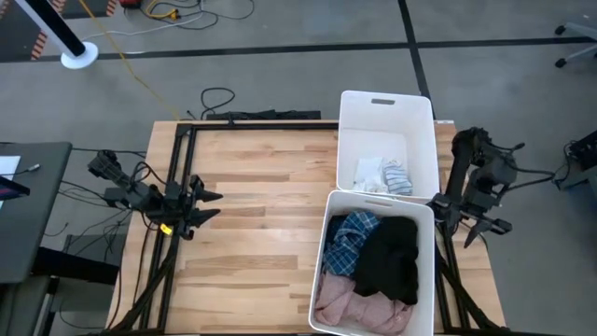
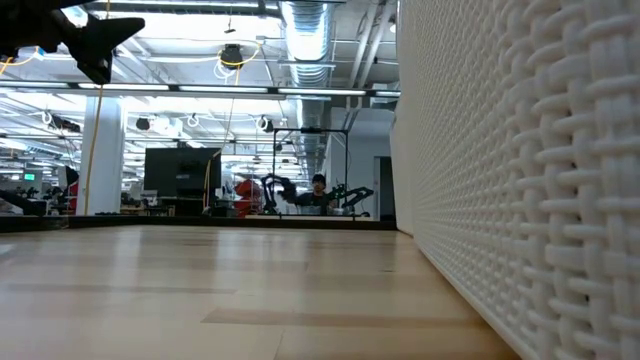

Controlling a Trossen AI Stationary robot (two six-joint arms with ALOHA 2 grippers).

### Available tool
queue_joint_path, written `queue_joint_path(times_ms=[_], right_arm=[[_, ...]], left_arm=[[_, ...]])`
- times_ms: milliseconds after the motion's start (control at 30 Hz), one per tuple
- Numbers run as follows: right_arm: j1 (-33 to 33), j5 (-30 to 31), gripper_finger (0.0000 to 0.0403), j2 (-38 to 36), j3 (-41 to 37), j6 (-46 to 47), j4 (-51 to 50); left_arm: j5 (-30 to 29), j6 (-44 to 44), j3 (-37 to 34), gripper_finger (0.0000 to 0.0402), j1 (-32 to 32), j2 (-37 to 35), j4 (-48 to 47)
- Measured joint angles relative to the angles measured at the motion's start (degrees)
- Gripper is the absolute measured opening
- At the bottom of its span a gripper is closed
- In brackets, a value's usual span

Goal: Sort clothes
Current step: Return to Home Position

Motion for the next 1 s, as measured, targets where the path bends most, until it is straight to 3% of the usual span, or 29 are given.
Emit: queue_joint_path(times_ms=[567, 733, 833, 1000], right_arm=[[-3.57, -1.8, 0.0195, 0.11, -3.03, -0.45, 16.92], [-3.64, -1.78, 0.0184, 0.13, -3.69, 11.61, 17.32], [-3.63, -1.56, 0.0177, 0.29, -5.6, 11.02, 22.91], [-2.57, -10.02, 0.0177, 0.5, -9.34, 10.17, 30.52]], left_arm=[[-1.51, -1.01, 0.02, 0.0209, 0.0, 0.0, 0.07], [-1.51, -1.68, 0.02, 0.0209, 0.0, 0.0, 0.11], [-1.51, -1.43, 0.02, 0.0209, 0.0, 0.0, 0.11], [-1.53, -1.08, 0.02, 0.0209, 0.0, 0.0, 0.32]])
